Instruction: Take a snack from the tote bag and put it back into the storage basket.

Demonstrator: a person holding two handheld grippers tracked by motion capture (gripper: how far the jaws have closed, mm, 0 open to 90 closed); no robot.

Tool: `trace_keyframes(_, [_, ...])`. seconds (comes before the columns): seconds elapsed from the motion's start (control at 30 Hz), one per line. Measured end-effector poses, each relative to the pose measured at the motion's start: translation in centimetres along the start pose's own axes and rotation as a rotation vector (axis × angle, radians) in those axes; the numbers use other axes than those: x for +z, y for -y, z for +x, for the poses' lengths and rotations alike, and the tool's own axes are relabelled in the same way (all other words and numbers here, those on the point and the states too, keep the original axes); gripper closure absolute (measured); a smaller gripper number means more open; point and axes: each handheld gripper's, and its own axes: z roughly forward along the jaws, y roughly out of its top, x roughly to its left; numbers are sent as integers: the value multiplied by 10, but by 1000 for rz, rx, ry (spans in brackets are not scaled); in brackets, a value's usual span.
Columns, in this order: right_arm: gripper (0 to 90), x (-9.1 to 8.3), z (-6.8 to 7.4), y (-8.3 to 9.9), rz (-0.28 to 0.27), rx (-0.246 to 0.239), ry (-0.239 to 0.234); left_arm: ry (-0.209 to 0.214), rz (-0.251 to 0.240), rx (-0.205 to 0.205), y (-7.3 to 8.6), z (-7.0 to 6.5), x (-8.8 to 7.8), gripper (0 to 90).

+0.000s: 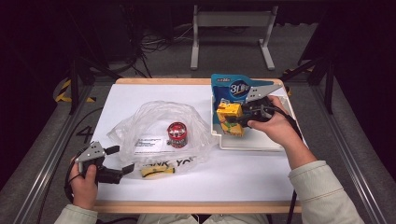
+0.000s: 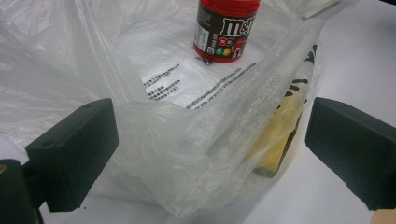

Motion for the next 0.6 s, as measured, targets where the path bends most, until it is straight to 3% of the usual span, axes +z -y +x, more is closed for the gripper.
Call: trace_keyframes(0.6, [530,22,-4,29,38,15,-10,2,-1,-2,0,0,0,33])
